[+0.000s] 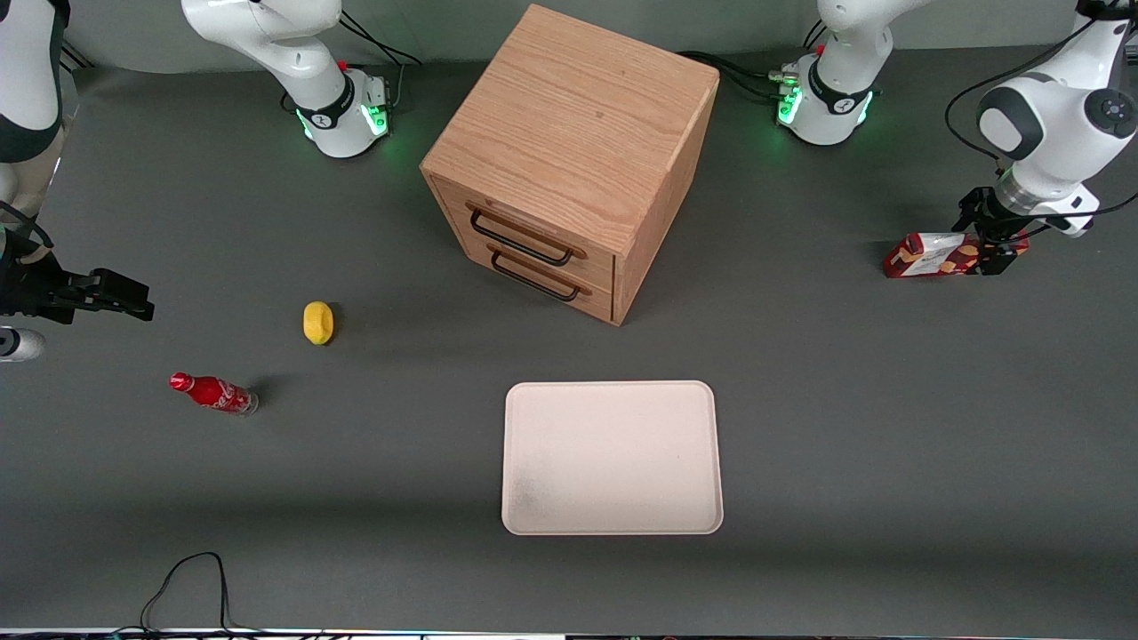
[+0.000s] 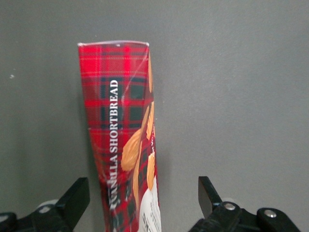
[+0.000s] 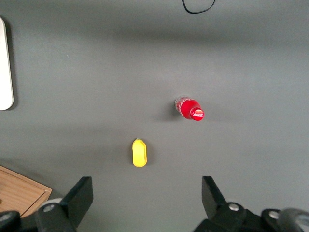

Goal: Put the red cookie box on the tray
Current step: 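Close the left gripper on the box end and lift it, then carry the held box with the left gripper toward the cream tray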

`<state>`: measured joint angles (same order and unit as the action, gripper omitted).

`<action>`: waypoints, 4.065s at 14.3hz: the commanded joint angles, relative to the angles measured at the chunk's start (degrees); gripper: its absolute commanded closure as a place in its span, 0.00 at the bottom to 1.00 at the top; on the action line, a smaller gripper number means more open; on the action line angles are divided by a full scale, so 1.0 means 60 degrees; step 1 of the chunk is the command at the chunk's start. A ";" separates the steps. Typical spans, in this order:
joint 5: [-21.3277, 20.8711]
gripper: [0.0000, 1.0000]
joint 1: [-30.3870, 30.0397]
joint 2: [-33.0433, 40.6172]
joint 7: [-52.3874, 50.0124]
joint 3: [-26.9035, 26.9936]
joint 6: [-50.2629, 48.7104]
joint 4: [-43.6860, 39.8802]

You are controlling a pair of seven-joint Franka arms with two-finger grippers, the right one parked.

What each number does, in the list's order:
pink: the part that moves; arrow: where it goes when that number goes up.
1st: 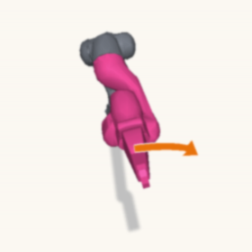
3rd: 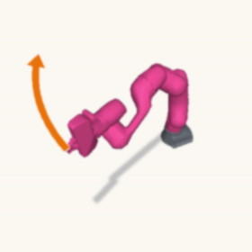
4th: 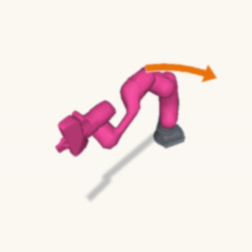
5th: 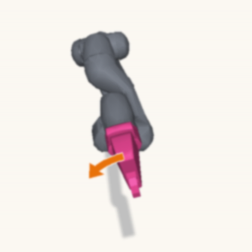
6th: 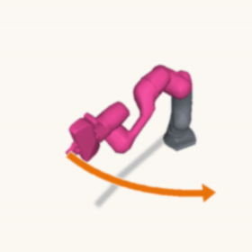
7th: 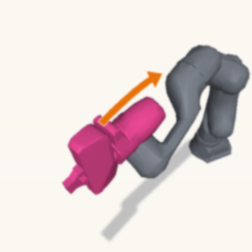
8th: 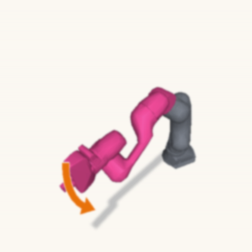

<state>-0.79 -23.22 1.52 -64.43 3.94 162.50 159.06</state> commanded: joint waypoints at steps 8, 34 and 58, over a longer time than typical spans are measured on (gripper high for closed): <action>0.0087 0.99 0.0267 0.0757 -0.0145 -0.0012 -0.0877 0.0121; 0.0072 1.00 0.0398 0.3072 0.0367 -0.0290 -1.1571 -0.7979; -0.0015 1.00 0.6461 -0.3871 0.3956 -0.2151 -1.1352 -1.5464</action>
<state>-0.37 13.93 -19.78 -42.13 -8.36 93.52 69.53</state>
